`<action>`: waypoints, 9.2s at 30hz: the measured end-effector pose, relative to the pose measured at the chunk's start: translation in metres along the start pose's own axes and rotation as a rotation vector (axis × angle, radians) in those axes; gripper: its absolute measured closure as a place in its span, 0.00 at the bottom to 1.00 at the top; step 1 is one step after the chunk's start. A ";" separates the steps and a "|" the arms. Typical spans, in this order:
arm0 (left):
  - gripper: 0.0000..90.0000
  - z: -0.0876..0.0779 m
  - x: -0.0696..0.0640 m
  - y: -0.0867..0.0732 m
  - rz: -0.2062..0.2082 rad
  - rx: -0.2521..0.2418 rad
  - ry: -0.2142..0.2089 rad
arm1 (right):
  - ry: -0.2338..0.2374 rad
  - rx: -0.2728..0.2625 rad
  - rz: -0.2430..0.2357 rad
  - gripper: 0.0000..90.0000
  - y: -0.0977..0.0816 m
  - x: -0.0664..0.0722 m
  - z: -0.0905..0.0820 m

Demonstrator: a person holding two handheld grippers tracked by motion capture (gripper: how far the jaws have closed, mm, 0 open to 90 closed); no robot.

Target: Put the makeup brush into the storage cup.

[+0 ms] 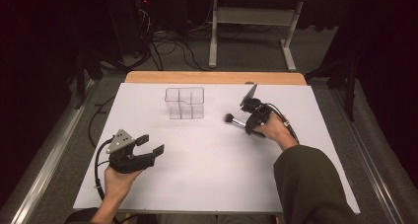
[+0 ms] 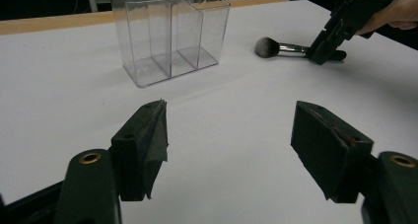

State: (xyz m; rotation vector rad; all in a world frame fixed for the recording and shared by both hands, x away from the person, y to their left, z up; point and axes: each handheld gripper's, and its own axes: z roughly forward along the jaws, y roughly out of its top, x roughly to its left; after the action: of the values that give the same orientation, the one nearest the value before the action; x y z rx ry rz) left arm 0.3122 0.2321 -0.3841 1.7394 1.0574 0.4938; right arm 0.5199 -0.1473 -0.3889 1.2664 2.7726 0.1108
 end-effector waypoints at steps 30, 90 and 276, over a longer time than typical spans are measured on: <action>0.34 0.002 -0.001 0.000 0.012 0.015 0.007 | -0.020 -0.021 -0.083 0.85 -0.007 0.007 -0.001; 0.34 0.003 -0.002 0.000 0.011 0.016 0.004 | 0.061 -0.339 -0.187 0.85 -0.064 0.061 -0.047; 0.65 0.063 -0.079 0.036 -0.009 0.064 -0.388 | 0.250 -0.721 -0.301 0.85 -0.102 0.159 -0.050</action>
State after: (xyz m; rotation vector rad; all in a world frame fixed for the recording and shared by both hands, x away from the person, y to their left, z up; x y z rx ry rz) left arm 0.3307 0.1279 -0.3668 1.7944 0.8089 0.1077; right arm 0.3338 -0.0948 -0.3587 0.6782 2.6473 1.1808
